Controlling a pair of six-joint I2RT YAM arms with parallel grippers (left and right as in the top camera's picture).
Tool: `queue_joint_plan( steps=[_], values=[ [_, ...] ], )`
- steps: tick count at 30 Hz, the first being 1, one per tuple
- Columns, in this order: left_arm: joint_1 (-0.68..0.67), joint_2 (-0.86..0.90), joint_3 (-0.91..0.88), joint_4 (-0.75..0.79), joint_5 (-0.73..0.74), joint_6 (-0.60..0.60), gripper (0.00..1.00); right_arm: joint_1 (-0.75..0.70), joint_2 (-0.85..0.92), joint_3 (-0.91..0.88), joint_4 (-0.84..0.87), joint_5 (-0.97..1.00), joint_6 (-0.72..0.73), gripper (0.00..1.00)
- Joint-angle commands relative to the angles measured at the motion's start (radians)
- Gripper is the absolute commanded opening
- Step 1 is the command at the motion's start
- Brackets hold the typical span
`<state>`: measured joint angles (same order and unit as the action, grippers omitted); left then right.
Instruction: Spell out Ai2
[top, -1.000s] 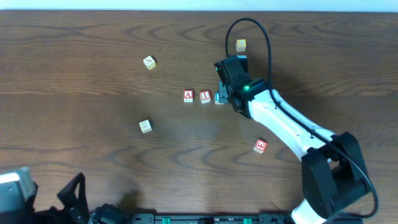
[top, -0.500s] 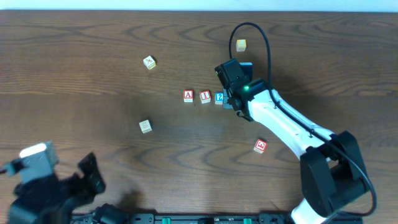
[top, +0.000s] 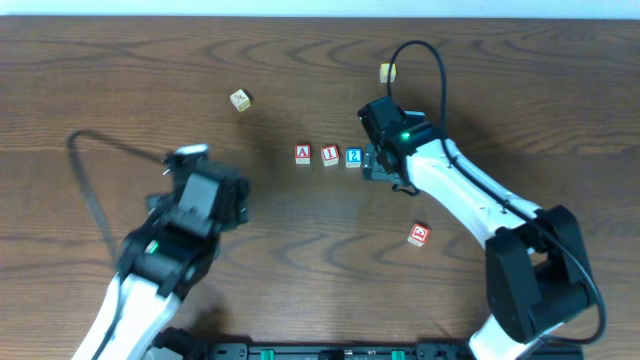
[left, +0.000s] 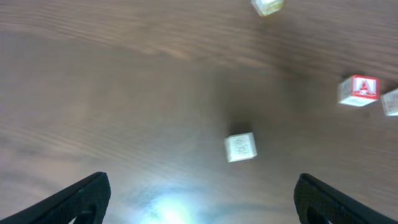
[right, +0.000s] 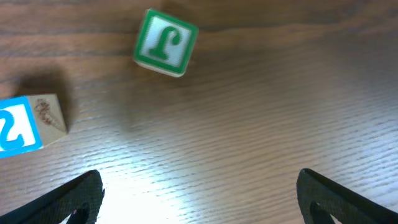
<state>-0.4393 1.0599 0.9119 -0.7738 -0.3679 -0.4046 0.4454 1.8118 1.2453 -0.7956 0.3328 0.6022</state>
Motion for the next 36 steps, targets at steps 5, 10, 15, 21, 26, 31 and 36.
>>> queue_joint_plan(
  steps=[5,10,15,21,26,31,36],
  values=[
    [0.003,0.235,0.021,0.147,0.115,0.080,0.95,-0.119,-0.256,-0.004,-0.061,0.000,0.005,0.99],
    [0.003,0.343,0.021,0.250,0.142,0.095,0.95,-0.230,-0.484,-0.004,-0.155,-0.001,-0.022,0.99],
    [0.014,0.427,0.021,0.340,0.158,0.116,1.00,-0.277,-0.653,-0.004,-0.220,-0.071,-0.121,0.99],
    [0.041,0.543,0.021,0.443,0.156,0.121,0.88,-0.277,-0.707,-0.004,-0.338,-0.071,-0.117,0.99],
    [0.042,0.616,0.021,0.557,0.155,0.132,0.68,-0.277,-0.706,-0.004,-0.393,-0.069,-0.117,0.99],
    [0.042,0.638,0.021,0.598,0.155,0.112,0.41,-0.277,-0.706,-0.004,-0.417,-0.068,-0.117,0.99],
    [0.042,0.644,0.020,0.652,0.149,0.108,0.36,-0.277,-0.706,-0.004,-0.420,-0.068,-0.117,0.99]
  ],
)
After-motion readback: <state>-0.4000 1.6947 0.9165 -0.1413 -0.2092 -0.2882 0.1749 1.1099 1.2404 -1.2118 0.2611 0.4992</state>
